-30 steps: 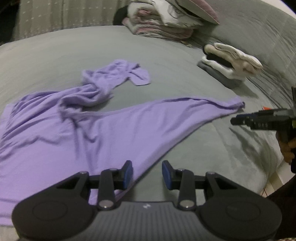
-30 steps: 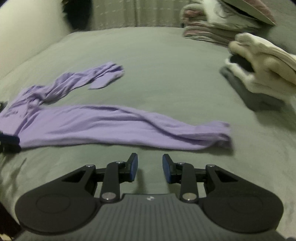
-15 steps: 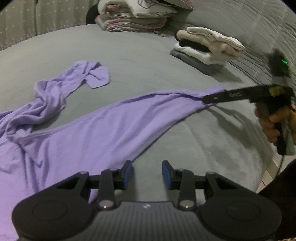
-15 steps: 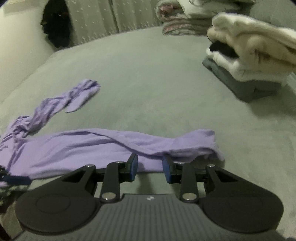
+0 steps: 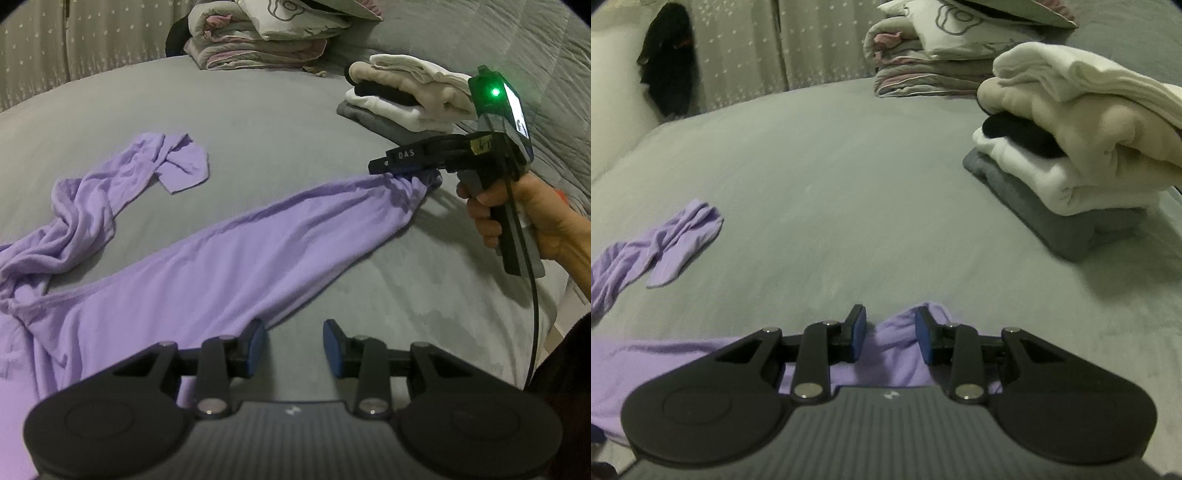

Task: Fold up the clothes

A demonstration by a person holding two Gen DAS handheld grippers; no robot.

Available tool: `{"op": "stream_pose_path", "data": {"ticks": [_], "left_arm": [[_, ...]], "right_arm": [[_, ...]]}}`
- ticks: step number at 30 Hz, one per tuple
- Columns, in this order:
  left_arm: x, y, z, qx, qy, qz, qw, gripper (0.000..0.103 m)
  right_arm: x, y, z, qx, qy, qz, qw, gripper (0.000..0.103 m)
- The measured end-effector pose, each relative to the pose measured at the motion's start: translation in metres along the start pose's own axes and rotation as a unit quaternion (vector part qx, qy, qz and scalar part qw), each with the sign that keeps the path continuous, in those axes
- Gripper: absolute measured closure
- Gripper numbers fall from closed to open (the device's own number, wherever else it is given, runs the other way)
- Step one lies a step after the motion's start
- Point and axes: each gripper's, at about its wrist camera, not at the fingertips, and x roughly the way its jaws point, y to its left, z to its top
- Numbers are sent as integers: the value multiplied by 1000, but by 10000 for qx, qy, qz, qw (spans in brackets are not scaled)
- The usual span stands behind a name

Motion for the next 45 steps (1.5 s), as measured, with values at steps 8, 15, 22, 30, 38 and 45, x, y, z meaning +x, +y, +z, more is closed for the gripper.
{"op": "stream_pose_path", "data": {"ticks": [8,15,22,30,38,45], "left_arm": [[-2,2,-2,68,-96,87,9999,67],[-7,16,-2,-218,-202,61,9995,67],[-14,38,1,-655,-381,378,9964,67],[-20,50,3,-906,-488,277,9943,67],[-12,28,-2,-205,-452,146,9987,67],[4,26,0,-168,-247,192,9994,100]], "right_arm": [[-20,-14,1,3,-108,-103,9999,69],[-22,-31,-8,-3,290,-537,9981,69],[-42,-44,-10,246,255,-536,9979,69],[-58,-54,-13,947,428,230,9943,69],[-50,-63,-18,1208,538,128,9911,69],[-42,-60,-16,1190,345,211,9921,98]]}}
